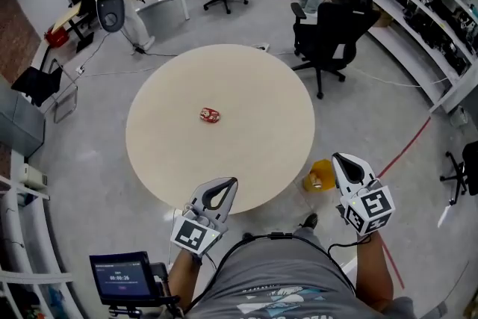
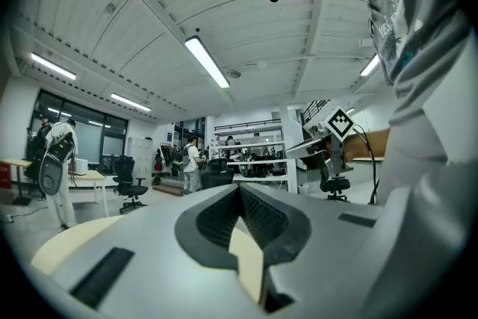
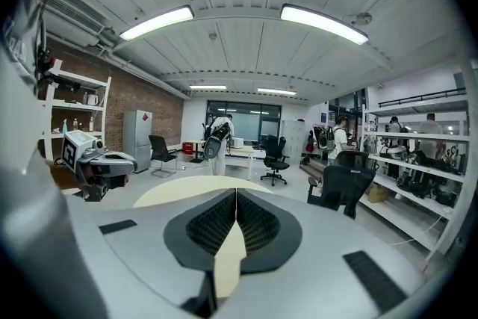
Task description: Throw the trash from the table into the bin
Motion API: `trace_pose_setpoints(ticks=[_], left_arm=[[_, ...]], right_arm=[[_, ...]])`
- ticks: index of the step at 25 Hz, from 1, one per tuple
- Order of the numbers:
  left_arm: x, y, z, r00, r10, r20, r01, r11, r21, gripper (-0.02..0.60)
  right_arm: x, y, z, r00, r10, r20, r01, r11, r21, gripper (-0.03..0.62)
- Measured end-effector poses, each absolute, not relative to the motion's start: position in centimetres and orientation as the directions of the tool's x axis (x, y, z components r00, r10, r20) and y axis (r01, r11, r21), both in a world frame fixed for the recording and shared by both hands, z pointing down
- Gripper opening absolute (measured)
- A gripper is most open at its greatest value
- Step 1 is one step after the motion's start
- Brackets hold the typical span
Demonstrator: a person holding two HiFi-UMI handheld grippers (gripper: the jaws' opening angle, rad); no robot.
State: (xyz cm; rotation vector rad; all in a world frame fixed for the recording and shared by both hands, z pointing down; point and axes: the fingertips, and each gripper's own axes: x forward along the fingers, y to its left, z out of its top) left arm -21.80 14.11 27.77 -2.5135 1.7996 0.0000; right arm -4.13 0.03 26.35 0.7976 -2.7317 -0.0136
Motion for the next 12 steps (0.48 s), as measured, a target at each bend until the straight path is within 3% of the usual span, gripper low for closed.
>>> trace_pose_setpoints(ticks=[12], left_arm=[[-25.2,18.0,27.3,0.242,-0.969,-0.058,-0.97,-0.24,-0.035,0.041]], right_arm=[[-7.7,2.9,24.6,-0.827,-0.469,0.309,-0.44,0.883,0.163,0.012]])
